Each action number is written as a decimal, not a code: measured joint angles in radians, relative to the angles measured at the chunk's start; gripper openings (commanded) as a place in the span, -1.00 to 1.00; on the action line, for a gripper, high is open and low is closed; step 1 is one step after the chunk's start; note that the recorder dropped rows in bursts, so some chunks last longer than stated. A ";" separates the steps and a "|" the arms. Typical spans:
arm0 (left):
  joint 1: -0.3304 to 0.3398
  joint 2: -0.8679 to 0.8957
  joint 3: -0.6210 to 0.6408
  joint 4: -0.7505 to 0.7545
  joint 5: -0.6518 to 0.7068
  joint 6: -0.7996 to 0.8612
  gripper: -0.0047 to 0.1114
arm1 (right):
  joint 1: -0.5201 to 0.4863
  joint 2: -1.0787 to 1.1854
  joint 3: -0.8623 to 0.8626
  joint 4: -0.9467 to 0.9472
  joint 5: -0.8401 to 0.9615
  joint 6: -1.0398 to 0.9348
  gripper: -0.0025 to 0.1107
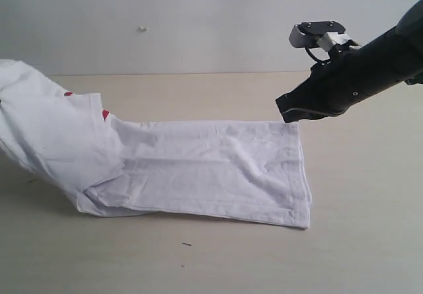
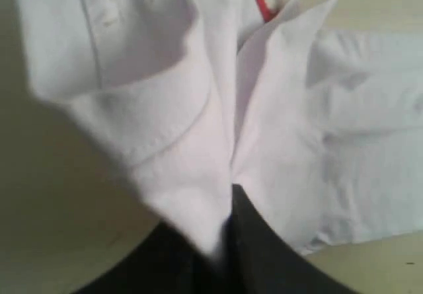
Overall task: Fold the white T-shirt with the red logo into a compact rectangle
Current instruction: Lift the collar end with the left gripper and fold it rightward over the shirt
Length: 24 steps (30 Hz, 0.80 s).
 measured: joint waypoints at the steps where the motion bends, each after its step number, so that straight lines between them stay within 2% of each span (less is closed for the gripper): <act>1: -0.007 -0.014 -0.011 -0.009 0.016 0.000 -0.92 | 0.000 0.000 0.000 0.000 0.000 0.002 -0.96; 7: -0.094 -0.075 -0.030 -0.112 0.062 -0.012 -0.92 | 0.000 0.000 0.002 -0.012 -0.047 0.023 -0.96; 9: -0.170 -0.086 -0.030 -0.154 0.063 -0.012 -0.92 | 0.000 0.000 0.002 -0.058 -0.109 0.089 -0.96; 12: -0.313 -0.086 -0.030 -0.176 0.019 -0.025 -0.92 | 0.000 -0.012 0.002 -0.232 -0.195 0.279 -0.96; 13: -0.336 -0.086 -0.030 -0.176 0.000 -0.028 -0.92 | 0.000 -0.016 0.002 -0.273 -0.205 0.318 -0.96; 16: -0.466 -0.084 -0.030 -0.178 -0.089 -0.049 -0.92 | 0.000 -0.033 0.002 -0.579 -0.246 0.585 -0.96; 18: -0.525 -0.066 -0.030 -0.179 -0.135 -0.057 -0.92 | 0.000 -0.038 0.002 -0.754 -0.246 0.747 -0.96; 21: -0.607 -0.004 -0.030 -0.197 -0.219 -0.068 -0.92 | 0.000 -0.038 0.002 -0.885 -0.238 0.863 -0.96; 23: -0.657 0.054 -0.030 -0.236 -0.283 -0.068 -0.77 | 0.000 -0.038 0.002 -0.904 -0.234 0.879 -0.96; 24: -0.672 0.070 -0.030 -0.254 -0.299 -0.068 -0.62 | 0.000 -0.038 0.002 -0.906 -0.234 0.882 -0.96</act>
